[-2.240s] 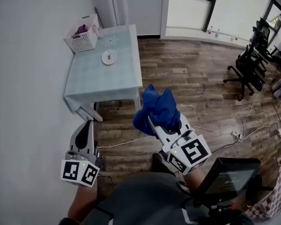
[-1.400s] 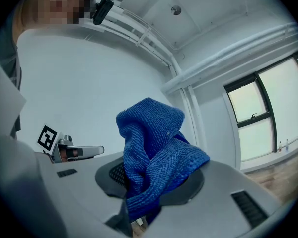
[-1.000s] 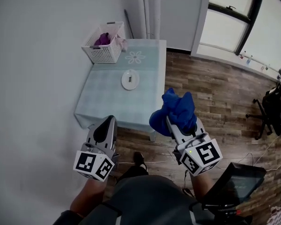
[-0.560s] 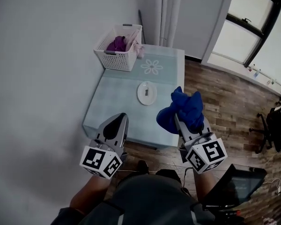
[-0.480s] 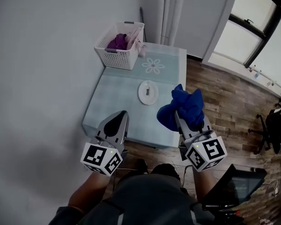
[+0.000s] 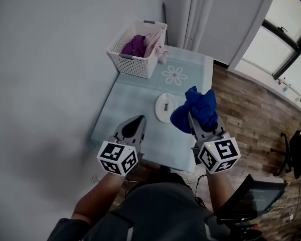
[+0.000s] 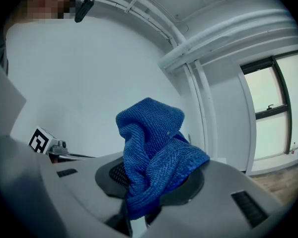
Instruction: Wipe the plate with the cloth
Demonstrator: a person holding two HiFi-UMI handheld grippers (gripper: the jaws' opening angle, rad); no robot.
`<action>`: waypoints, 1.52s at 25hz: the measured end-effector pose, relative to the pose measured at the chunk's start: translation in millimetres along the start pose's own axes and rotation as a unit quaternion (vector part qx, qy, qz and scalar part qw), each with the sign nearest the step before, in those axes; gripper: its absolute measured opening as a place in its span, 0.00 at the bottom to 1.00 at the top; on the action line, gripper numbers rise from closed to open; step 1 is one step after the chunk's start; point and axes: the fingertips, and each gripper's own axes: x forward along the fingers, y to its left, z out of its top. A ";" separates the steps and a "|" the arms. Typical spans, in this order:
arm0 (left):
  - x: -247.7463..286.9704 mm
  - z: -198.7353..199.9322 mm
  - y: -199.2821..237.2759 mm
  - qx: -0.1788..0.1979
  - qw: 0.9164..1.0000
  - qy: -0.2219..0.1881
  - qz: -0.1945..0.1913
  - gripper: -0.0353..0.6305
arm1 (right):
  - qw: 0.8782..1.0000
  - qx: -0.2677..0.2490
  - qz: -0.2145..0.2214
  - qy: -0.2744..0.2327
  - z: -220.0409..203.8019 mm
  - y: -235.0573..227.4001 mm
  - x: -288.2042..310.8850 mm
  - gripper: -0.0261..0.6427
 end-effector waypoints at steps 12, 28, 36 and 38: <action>96.1 -107.7 54.5 -0.036 0.985 0.168 0.023 0.07 | 0.997 -0.005 -0.003 0.078 -62.3 -53.5 108.5 0.22; 180.1 -231.1 97.9 -0.038 0.940 0.340 -0.010 0.22 | 0.979 -0.063 -0.005 0.195 -190.3 -67.1 225.7 0.22; 184.0 -235.4 92.9 -0.045 0.936 0.348 -0.014 0.22 | 0.950 -0.130 0.030 0.282 -257.3 -57.9 240.7 0.22; 185.6 -234.9 92.9 -0.060 0.936 0.346 -0.009 0.21 | 0.947 -0.143 0.038 0.285 -262.9 -60.0 239.9 0.22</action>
